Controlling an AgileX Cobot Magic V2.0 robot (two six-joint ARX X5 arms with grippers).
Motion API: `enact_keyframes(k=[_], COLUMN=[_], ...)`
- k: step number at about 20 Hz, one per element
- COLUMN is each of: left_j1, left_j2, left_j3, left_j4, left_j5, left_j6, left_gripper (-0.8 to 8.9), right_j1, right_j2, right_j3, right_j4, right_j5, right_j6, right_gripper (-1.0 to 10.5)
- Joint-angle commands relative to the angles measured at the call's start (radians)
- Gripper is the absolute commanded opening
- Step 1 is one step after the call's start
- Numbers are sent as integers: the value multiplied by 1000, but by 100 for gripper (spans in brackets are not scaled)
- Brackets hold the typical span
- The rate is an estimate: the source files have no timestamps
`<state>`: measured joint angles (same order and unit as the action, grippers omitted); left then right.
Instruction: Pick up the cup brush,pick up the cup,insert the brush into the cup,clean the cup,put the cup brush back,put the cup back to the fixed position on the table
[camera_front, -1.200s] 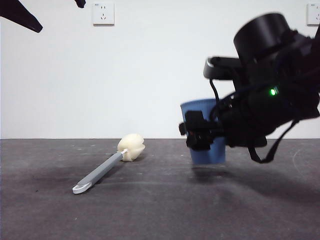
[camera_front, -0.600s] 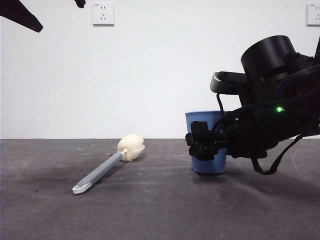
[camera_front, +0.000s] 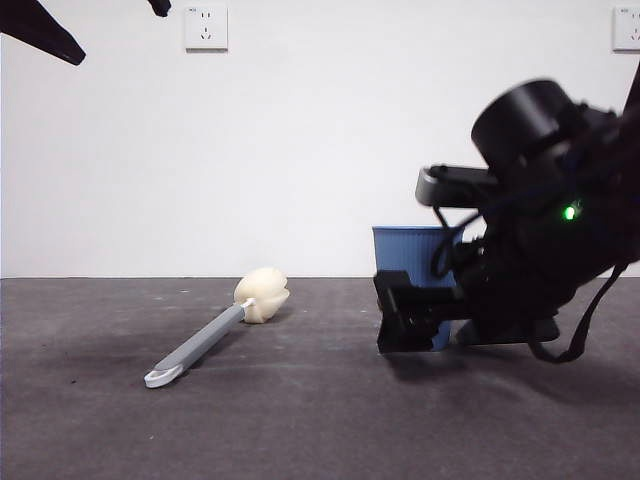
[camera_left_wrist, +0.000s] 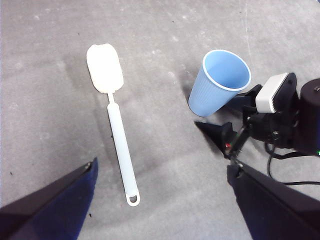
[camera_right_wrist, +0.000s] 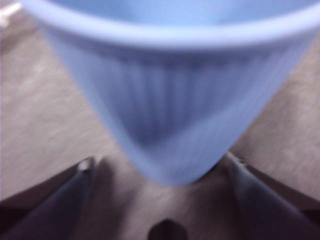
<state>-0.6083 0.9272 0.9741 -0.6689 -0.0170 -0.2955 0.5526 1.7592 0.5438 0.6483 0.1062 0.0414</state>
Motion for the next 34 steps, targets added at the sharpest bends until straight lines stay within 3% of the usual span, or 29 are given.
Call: enact_keyframes(k=[1, 4, 8, 17, 19, 21, 22, 23, 25, 34], left_j1=[-2, -2, -2, -2, -2, -2, -2, -2, -2, -1], left_j2=[-2, -2, -2, -2, -2, -2, -2, -2, -2, -2], left_j3=[-5, -5, -5, -5, -5, -5, -5, -5, -5, -5], left_j4=[-5, -11, -25, -84, -88, -87, -88, -88, -88, -88], left_j5=[-2, -2, -2, -1, 3, 4, 4, 4, 14, 18], left_j6=[13, 13, 15, 92, 101, 108, 108, 108, 108, 108], left_gripper=[437, 437, 437, 435, 366, 170, 45, -14, -8, -3], right_j1=[0, 0, 19, 26, 26, 26, 26, 26, 26, 26], right_j2=[-52, -147, -389, -1082, -1146, -1180, -1188, -1191, -1191, -1190], right_j3=[-12, -12, -12, 89, 158, 222, 250, 270, 295, 297], right_j4=[-60, -192, -504, -1271, -1390, -1456, -1475, -1484, -1495, -1526], right_j5=[5, 1, -5, -159, -193, -262, -298, -341, -397, -389], right_j6=[22, 55, 84, 154, 168, 173, 174, 171, 171, 175], right_gripper=[541, 541, 540, 530, 480, 279, 100, -21, -10, 1])
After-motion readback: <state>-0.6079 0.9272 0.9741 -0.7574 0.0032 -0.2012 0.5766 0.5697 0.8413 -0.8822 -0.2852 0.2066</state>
